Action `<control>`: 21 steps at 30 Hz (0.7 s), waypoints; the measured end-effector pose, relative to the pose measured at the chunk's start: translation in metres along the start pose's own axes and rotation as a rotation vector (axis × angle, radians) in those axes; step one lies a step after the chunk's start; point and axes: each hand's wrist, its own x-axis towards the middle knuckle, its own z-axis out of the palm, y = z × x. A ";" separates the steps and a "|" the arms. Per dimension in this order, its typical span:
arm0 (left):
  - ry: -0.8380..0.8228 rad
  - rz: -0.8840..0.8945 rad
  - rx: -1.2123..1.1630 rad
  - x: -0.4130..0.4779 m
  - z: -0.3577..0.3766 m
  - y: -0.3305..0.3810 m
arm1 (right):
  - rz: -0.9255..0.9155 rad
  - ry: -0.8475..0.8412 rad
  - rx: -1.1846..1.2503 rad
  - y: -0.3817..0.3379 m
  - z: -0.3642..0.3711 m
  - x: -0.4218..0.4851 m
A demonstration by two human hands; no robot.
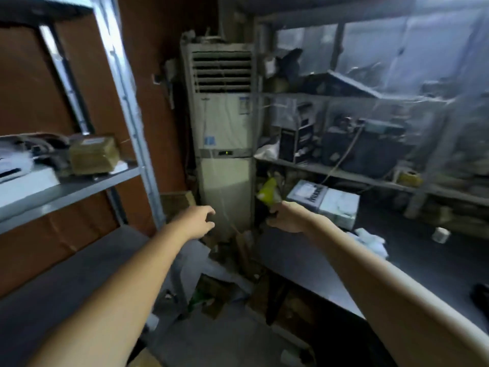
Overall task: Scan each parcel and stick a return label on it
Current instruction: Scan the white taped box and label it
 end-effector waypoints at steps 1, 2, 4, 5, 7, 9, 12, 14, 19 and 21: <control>0.000 0.034 0.014 0.013 0.007 0.032 | 0.035 0.013 -0.018 0.029 -0.009 -0.007; 0.001 0.067 0.024 0.026 0.016 0.064 | 0.070 0.016 -0.024 0.059 -0.017 -0.013; -0.010 0.118 0.019 0.051 0.033 0.126 | 0.131 0.016 -0.016 0.118 -0.032 -0.024; -0.020 0.139 0.008 0.062 0.043 0.156 | 0.166 0.019 -0.004 0.148 -0.039 -0.030; -0.038 0.177 -0.020 0.084 0.060 0.212 | 0.224 0.033 0.030 0.205 -0.048 -0.040; -0.048 0.213 -0.030 0.102 0.076 0.260 | 0.276 0.030 0.058 0.255 -0.054 -0.047; -0.045 0.253 -0.033 0.131 0.098 0.313 | 0.336 0.018 0.087 0.320 -0.057 -0.045; -0.064 0.263 -0.023 0.153 0.112 0.338 | 0.361 0.011 0.116 0.357 -0.054 -0.037; -0.100 0.256 -0.005 0.205 0.143 0.364 | 0.404 0.041 0.158 0.416 -0.037 -0.002; -0.112 0.250 0.001 0.233 0.157 0.369 | 0.420 0.044 0.179 0.433 -0.027 0.020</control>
